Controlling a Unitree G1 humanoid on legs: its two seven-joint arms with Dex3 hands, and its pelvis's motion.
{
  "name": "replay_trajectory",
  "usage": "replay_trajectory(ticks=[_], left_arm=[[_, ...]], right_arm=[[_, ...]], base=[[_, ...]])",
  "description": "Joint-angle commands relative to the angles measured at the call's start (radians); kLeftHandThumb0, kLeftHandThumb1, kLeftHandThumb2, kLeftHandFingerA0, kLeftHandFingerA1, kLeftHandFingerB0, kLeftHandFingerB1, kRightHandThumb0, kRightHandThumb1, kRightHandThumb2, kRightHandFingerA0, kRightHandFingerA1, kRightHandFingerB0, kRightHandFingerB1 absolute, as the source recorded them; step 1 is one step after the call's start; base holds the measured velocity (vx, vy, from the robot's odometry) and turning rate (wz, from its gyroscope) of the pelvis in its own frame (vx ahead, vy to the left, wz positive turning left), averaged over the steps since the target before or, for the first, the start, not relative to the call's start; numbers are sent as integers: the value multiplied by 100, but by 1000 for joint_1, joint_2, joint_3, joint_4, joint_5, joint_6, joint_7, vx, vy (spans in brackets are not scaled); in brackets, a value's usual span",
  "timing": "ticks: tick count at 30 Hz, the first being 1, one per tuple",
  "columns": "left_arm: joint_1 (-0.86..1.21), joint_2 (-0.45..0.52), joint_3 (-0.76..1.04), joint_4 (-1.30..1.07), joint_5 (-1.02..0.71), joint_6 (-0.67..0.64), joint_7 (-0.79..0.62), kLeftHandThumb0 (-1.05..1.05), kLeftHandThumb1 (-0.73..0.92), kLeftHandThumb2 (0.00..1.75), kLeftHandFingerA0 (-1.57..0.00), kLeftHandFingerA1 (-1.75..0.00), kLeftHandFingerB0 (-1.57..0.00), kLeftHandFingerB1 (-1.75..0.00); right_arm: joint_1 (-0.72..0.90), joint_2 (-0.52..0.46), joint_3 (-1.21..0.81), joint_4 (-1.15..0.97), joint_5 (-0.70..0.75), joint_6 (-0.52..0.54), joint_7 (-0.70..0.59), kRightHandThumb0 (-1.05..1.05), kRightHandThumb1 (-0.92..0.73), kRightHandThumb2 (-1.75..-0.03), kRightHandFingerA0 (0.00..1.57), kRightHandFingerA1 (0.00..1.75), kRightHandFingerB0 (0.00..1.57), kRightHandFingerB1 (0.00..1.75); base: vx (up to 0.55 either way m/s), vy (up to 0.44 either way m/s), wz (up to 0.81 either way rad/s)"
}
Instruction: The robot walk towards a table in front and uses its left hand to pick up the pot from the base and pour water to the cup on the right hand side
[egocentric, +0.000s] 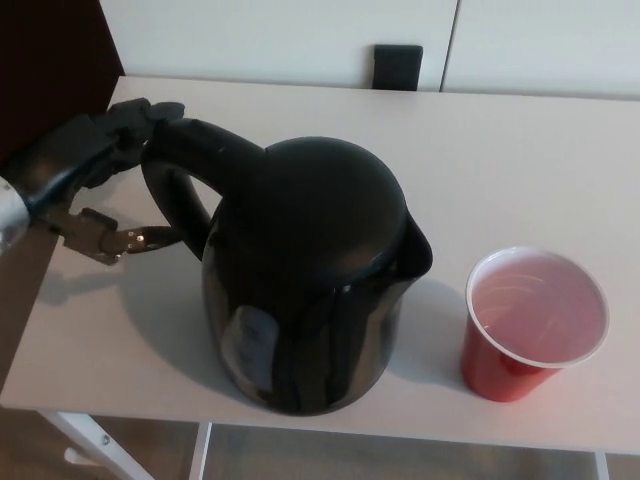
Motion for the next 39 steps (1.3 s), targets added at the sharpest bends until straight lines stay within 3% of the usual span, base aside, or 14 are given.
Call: replay_trajectory(ticks=[1,15,21,22,24,25,27,28,29,33,34,35,36,39], left_arm=[[4,40,7,9,10,-34,-63,-83,47,55,0,0,0,0],[206,116,324,-115,-153,-134,-152,-94,49,60,0,0,0,0],[479,4,703,-98,-425,-133,-231,-76,47,54,0,0,0,0],[557,-50,780,-72,-443,-129,-196,-78,45,82,0,-2,0,0],[621,-115,848,-33,-448,-149,-149,-72,44,80,0,-9,0,-6],[652,-173,902,26,-455,-172,-102,-56,41,78,0,-23,0,-20],[704,-271,976,121,-400,-221,63,-46,59,59,-19,-31,-15,-27],[709,-279,990,179,-390,-236,79,-26,46,97,-6,-50,-6,-49],[715,-285,999,296,-357,-289,119,-38,65,60,-25,-34,-19,-30],[702,-266,984,638,-279,-391,222,-32,66,60,-31,-37,-22,-31],[701,-244,948,760,-247,-398,244,-21,46,91,-35,-60,-14,-49],[701,-218,900,886,-203,-407,270,-21,46,91,-35,-60,-14,-49],[705,-216,880,926,-191,-405,273,-29,61,58,-48,-59,-26,-33],[713,-228,809,1013,-153,-391,280,-24,64,59,-51,-48,-44,-45]], right_arm=[[11,-16,-1,0,-2,-15,32,-49,-64,-59,54,56,53,45],[44,-16,12,2,-19,-63,51,-53,-63,-59,56,62,56,49],[79,-19,12,5,-20,-88,70,-50,-64,-59,55,65,53,51],[92,-24,7,4,-16,-99,72,-49,-65,-59,57,66,55,56],[106,-26,11,6,-24,-115,57,-51,-64,-59,59,62,55,49],[111,-22,4,11,-19,-112,36,-50,-62,-59,61,60,56,50],[115,-19,-9,15,-8,-102,36,-51,-64,-60,59,62,54,48],[121,-19,-4,15,-12,-108,35,-51,-66,-60,59,63,52,47],[130,-19,1,12,-17,-116,42,-54,-71,-61,56,63,48,46],[150,-18,15,14,-32,-129,38,-58,-71,-61,57,58,49,44],[160,-14,2,17,-20,-126,34,-51,-66,-60,55,59,48,45],[171,-8,-20,18,3,-120,34,-51,-66,-60,55,59,48,45],[181,-9,-15,19,-3,-122,33,-51,-67,-60,57,61,50,46],[192,-17,-15,20,-2,-120,52,-50,-70,-61,57,60,49,46]], base=[[0,0,0],[0,0,0],[0,0,0],[0,0,0],[0,0,0],[0,0,0],[0,0,0],[0,0,0],[0,0,0],[0,0,0],[0,0,0],[0,0,0],[0,0,0],[0,0,0]])
